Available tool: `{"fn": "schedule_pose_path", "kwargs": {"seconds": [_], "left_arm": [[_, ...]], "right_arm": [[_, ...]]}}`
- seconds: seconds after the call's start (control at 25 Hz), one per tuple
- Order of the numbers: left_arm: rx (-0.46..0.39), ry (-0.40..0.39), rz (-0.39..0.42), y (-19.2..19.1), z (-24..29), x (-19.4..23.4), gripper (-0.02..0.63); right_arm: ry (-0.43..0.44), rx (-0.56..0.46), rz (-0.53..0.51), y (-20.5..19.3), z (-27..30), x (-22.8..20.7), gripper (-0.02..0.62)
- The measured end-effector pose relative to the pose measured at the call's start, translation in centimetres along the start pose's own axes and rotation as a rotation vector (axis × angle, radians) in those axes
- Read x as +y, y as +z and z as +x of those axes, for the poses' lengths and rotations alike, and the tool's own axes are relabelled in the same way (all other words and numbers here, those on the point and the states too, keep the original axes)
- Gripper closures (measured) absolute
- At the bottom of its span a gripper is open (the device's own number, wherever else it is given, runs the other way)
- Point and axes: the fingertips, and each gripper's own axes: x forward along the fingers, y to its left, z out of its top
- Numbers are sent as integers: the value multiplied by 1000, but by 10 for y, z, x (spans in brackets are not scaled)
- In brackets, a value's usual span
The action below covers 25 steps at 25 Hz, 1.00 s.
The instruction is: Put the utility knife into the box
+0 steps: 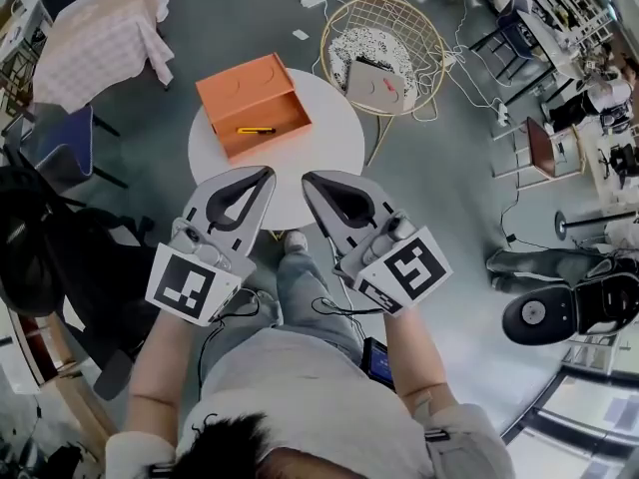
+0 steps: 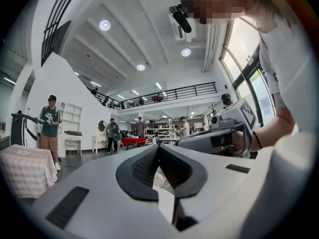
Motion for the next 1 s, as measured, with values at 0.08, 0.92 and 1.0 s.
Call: {"fn": "schedule_pose_path", "kwargs": {"seconds": [0.08,0.92,1.0], "left_arm": [[-3,-1,6,4,-3,-6,597],[-42,33,32,21,-31,-22,597],[-52,37,40,23,-31,-21,597]], "right_arm": [[-2,-18,0,5,-7,5,589],[25,-69,-38,25,-24,41,589],[26,-70,-41,27,-25,42,589]]}}
